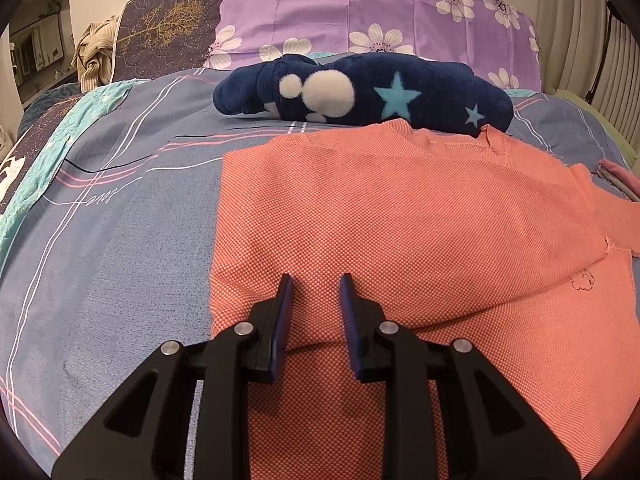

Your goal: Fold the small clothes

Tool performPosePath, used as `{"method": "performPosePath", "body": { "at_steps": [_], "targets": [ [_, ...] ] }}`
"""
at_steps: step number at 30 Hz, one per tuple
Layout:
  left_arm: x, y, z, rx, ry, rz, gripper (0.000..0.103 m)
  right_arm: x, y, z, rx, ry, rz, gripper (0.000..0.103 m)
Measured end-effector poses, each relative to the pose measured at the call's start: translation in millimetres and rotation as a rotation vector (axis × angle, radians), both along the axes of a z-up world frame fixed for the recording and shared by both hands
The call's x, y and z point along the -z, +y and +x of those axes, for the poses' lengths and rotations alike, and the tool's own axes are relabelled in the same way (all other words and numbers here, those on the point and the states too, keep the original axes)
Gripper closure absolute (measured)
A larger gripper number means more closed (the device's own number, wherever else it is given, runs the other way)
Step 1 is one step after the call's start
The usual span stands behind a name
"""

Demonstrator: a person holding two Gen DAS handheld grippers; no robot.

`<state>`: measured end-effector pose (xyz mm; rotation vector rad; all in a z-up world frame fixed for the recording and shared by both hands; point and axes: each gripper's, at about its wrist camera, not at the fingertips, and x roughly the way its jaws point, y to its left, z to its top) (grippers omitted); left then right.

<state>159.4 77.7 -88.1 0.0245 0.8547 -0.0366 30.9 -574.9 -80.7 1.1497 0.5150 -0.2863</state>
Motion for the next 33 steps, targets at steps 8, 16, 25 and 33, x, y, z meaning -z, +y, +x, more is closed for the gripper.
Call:
{"method": "performPosePath", "body": {
  "at_steps": [8,16,25,33],
  "targets": [
    [0,1,0,0.0,0.0,-0.002,0.077,-40,30,-1,0.028,-0.087,-0.152,0.1],
    [0,0,0,0.0,0.0,-0.007,0.077,-93,196,82,-0.395,-0.25,-0.287,0.1],
    [0,7,1,0.006,0.001,-0.064,0.075,-12,414,132,-1.022,-0.091,-0.435,0.1],
    [-2,4,0,0.07,-0.01,-0.124,0.048,7,409,111,-1.073,-0.046,-0.442,0.071]
  ]
}}
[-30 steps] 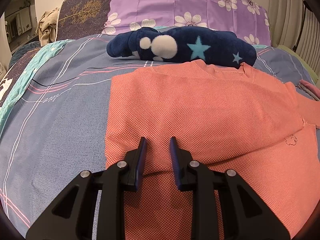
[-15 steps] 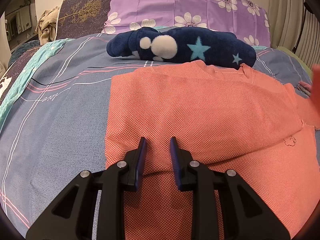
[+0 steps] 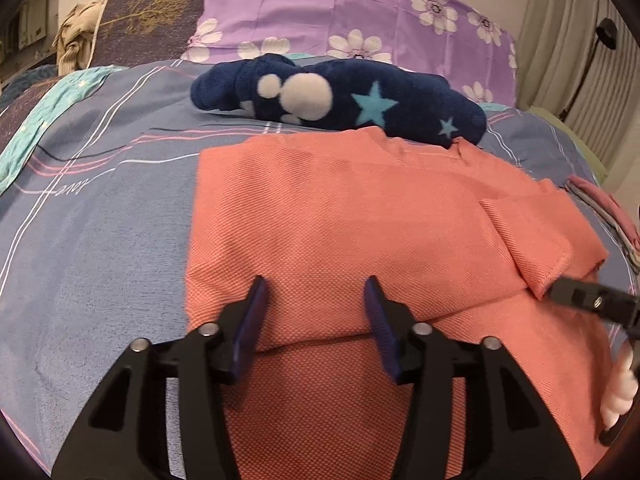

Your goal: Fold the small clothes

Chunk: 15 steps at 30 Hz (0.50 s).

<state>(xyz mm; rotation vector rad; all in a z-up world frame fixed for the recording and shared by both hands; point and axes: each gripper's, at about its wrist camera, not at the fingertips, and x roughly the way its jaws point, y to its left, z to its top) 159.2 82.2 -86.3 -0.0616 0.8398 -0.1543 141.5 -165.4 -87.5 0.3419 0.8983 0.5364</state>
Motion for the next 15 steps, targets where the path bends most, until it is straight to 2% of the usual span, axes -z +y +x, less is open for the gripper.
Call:
{"method": "performPosePath", "body": {
  "at_steps": [3,5,6,8,12,15],
  "targets": [
    [0,-4,0,0.005,-0.002,0.016,0.046,-6,-8,11,0.076,0.006,0.059,0.066],
    [0,-3,0,0.005,-0.001,0.014,0.046,-4,-9,28,0.083,0.024,0.079,0.066],
    [-1,-2,0,0.005,-0.001,0.006,0.046,-4,-4,34,0.065,0.032,0.094,0.066],
    [-3,3,-2,0.005,-0.01,-0.027,0.046,-5,19,41,-0.084,0.035,0.158,0.066],
    [-8,12,-8,0.02,-0.026,-0.109,0.046,-16,36,23,-0.212,-0.045,0.083,0.063],
    [-18,6,-14,0.092,-0.045,-0.175,0.047,-20,24,9,-0.192,-0.077,-0.007,0.06]
  ]
}}
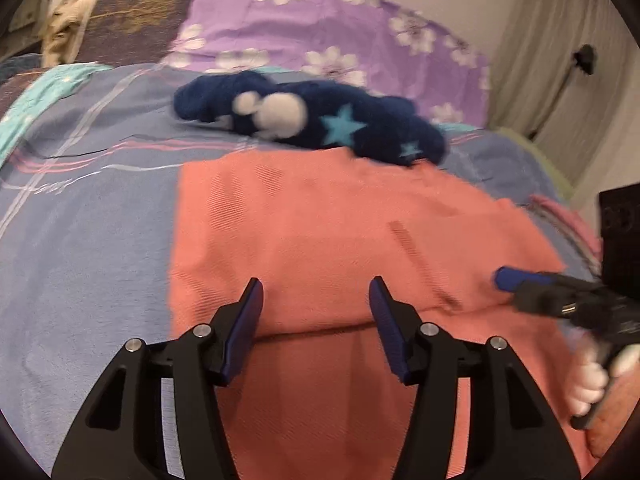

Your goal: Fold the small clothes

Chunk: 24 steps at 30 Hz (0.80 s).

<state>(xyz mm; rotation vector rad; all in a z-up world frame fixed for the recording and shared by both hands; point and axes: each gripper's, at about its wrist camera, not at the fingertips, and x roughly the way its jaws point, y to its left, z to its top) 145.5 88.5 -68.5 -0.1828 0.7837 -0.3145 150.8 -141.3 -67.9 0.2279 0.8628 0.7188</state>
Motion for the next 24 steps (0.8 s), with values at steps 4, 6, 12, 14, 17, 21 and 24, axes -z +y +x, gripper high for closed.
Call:
{"method": "performPosePath", "body": {
  "at_steps": [4,6,12,14,17,21,24],
  "targets": [
    [-12,-31,5,0.103,-0.004,-0.036,0.047,1,-25,-21,0.068,-0.027,-0.101,0.058],
    [-13,-52,12,0.151,0.007,-0.016,0.047,4,-32,-28,0.073,-0.036,-0.117,0.058],
    [13,-99,43,0.165,0.134,0.068,0.068,24,-63,-31,0.208,0.017,-0.119,0.058],
    [6,-105,46,0.159,0.116,0.085,0.1,37,-79,-26,0.274,0.076,-0.081,0.061],
    [-39,-99,44,0.17,0.022,-0.015,0.099,43,-87,-23,0.288,0.102,-0.021,0.065],
    [-107,-92,33,0.156,-0.143,0.007,0.099,41,-81,-23,0.288,0.082,-0.052,0.065],
    [-135,-81,25,0.135,-0.205,0.048,0.099,35,-85,-24,0.31,0.066,-0.045,0.065]
  ]
}}
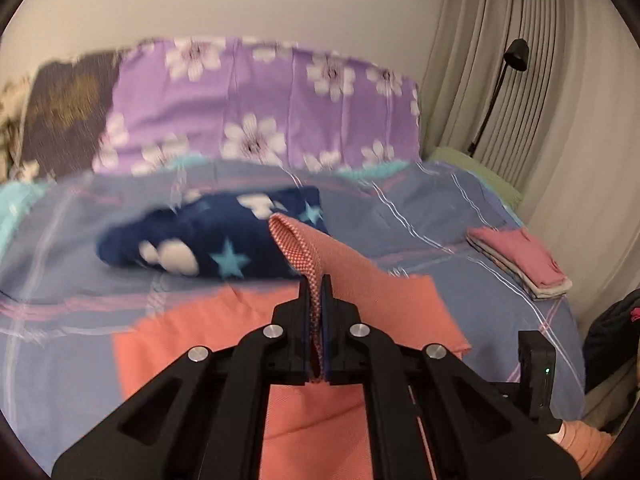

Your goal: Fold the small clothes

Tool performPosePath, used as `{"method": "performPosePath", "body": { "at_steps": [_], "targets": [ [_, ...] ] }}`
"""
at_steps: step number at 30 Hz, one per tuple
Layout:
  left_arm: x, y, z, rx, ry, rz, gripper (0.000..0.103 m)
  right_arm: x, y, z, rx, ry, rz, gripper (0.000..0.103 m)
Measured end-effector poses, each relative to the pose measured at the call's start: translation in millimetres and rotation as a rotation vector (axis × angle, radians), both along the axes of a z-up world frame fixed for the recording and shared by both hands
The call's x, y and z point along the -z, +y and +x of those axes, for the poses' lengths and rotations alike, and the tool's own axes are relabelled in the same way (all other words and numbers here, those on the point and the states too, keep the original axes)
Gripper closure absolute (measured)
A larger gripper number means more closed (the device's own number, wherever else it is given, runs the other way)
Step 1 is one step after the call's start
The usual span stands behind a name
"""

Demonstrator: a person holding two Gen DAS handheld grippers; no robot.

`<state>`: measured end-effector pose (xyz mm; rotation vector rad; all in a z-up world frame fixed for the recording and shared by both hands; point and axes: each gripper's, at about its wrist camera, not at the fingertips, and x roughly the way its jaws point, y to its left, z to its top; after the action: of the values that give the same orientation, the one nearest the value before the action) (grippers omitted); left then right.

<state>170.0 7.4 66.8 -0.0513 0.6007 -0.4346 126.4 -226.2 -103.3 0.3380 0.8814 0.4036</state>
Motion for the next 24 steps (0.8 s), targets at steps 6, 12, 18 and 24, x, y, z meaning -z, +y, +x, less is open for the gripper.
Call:
{"method": "performPosePath", "body": {
  "at_steps": [6,12,18,24],
  "targets": [
    [-5,33,-5,-0.065,-0.001,0.026,0.099,-11,13,26,-0.006,-0.033,-0.039,0.066],
    [38,76,3,-0.219,0.075,0.136,0.099,6,-1,32,0.123,0.017,-0.08,0.093],
    [115,114,16,-0.336,0.275,0.204,0.091,8,0,30,0.077,0.011,-0.076,0.077],
    [111,112,5,-0.348,0.215,0.2,0.079,4,4,23,0.063,0.013,-0.094,0.074]
  ]
}}
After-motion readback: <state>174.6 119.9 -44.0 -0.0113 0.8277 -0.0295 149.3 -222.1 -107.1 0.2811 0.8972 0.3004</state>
